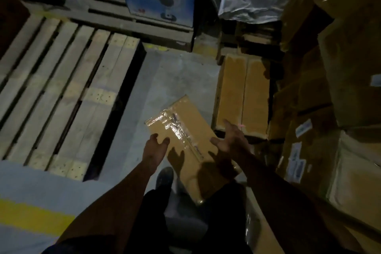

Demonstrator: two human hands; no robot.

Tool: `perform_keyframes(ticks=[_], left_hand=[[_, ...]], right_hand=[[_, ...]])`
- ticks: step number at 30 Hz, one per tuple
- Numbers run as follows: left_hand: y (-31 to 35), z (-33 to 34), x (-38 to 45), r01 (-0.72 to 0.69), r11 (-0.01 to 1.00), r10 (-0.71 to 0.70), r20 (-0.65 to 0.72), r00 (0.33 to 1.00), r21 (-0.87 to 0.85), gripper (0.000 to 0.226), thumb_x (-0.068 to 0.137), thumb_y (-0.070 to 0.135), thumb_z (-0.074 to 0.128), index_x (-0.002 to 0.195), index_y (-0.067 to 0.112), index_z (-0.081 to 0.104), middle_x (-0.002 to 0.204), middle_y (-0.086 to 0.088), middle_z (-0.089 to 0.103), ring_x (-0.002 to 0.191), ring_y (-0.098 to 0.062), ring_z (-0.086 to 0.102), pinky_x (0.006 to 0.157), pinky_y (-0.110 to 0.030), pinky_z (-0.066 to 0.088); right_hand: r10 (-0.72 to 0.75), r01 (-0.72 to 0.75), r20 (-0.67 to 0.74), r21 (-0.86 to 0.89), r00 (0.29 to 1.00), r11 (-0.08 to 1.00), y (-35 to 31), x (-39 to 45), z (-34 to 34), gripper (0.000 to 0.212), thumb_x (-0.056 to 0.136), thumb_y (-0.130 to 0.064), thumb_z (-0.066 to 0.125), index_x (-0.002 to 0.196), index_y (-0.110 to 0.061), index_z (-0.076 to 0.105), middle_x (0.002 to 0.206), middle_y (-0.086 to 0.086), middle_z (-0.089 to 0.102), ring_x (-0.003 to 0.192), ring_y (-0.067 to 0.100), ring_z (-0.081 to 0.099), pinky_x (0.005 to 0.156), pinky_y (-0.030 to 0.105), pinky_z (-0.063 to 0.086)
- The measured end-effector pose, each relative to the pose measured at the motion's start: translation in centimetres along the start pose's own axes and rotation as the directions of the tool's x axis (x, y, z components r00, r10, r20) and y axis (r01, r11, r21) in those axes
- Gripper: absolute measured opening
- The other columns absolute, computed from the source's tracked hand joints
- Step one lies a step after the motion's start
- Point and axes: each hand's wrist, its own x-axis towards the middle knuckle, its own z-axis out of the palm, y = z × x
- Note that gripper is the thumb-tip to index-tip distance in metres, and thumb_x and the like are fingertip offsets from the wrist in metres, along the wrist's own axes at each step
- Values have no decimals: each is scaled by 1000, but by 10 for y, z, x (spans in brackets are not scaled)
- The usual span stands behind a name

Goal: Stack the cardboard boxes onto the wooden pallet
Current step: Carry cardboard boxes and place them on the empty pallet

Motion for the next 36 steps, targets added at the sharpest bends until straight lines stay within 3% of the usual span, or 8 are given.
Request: perform_keyframes(ticks=[5,14,20,22,25,27,31,36], left_hand=[[-40,81,73,158,920,-219,-135,966,-359,69,97,36,60,152,8,28,155,-17,35,139,-36,38,111,-44,33],[-153,199,188,205,777,-395,-208,895,-595,80,93,36,65,152,4,21,153,-18,36,134,-38,42,108,-45,38],[-202,225,232,131,784,-313,-204,928,-607,84,65,56,73,131,9,52,119,-9,64,108,-33,63,91,-47,53],[-211,226,237,118,775,-300,-196,934,-621,77,73,48,77,133,9,50,120,-10,64,106,-32,64,89,-49,55],[-211,226,233,105,741,-268,-149,952,-663,54,87,28,74,131,6,52,116,-7,66,95,-21,67,67,-29,57],[-212,225,230,104,720,-261,-129,957,-686,54,88,24,73,135,6,52,117,-7,66,91,-17,66,58,-22,54],[-208,220,223,84,701,-255,-138,957,-708,56,89,22,72,137,5,48,122,-10,64,100,-25,66,60,-24,55],[-194,196,205,42,746,-231,-200,952,-665,48,89,18,72,128,6,47,107,0,63,89,-13,64,55,-16,52]], right_hand=[[-74,73,85,9,994,997,49,116,55,99,83,-58,71,159,-27,17,164,4,26,145,34,32,114,53,33],[-176,189,204,-50,963,981,114,274,177,111,83,-53,75,161,-19,3,167,6,12,150,35,22,119,51,27],[-201,197,210,44,957,980,132,312,226,113,74,-51,82,156,-16,13,154,12,36,138,36,39,111,51,39],[-204,185,198,111,959,977,142,317,235,114,65,-55,85,151,-21,20,143,9,48,128,33,50,105,51,45],[-176,140,170,202,970,969,156,317,241,120,58,-62,85,154,-33,19,143,3,52,127,29,52,106,52,46],[-154,124,160,185,975,975,153,310,241,118,60,-61,84,154,-36,17,146,5,49,130,33,49,106,54,44],[-126,109,169,107,978,988,144,303,239,132,40,-80,67,152,-45,9,148,12,45,131,41,47,104,60,43],[-158,149,142,75,977,986,124,277,219,126,50,-81,68,152,-47,2,148,10,47,131,41,48,105,59,42]])
